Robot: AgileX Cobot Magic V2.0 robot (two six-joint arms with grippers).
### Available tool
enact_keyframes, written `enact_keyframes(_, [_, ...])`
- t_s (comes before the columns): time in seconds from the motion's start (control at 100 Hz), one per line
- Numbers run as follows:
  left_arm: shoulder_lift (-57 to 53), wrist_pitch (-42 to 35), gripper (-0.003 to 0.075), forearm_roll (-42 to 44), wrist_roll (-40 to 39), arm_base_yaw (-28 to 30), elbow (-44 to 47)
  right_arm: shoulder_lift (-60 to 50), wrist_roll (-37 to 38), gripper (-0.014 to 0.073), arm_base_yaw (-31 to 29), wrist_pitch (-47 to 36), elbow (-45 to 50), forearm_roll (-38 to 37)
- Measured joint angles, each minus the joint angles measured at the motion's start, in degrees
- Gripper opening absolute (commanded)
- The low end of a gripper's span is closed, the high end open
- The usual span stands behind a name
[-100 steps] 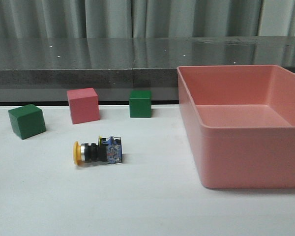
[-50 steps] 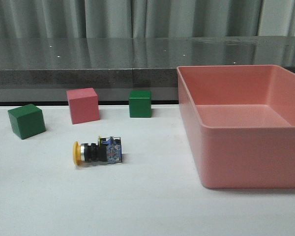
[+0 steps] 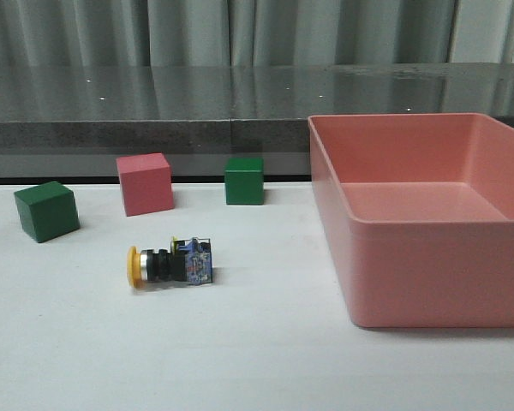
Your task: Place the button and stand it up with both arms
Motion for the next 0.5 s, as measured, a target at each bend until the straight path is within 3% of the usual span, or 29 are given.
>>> enact_keyframes(0.2, [19.91, 9.12, 0.0416, 0.0, 0.85, 0.0, -11.87, 0.0, 0.0, -0.006, 0.0, 1.52, 0.0, 0.0])
enact_keyframes(0.35, [31.34, 7.67, 0.0371, 0.0, 0.97, 0.0, -16.78, 0.0, 0.0, -0.006, 0.0, 1.71, 0.0, 0.0])
enact_keyframes(0.5, [39.81, 5.05, 0.0364, -7.56, 0.97, 0.0, -18.64, 0.0, 0.0, -0.006, 0.0, 2.26, 0.0, 0.0])
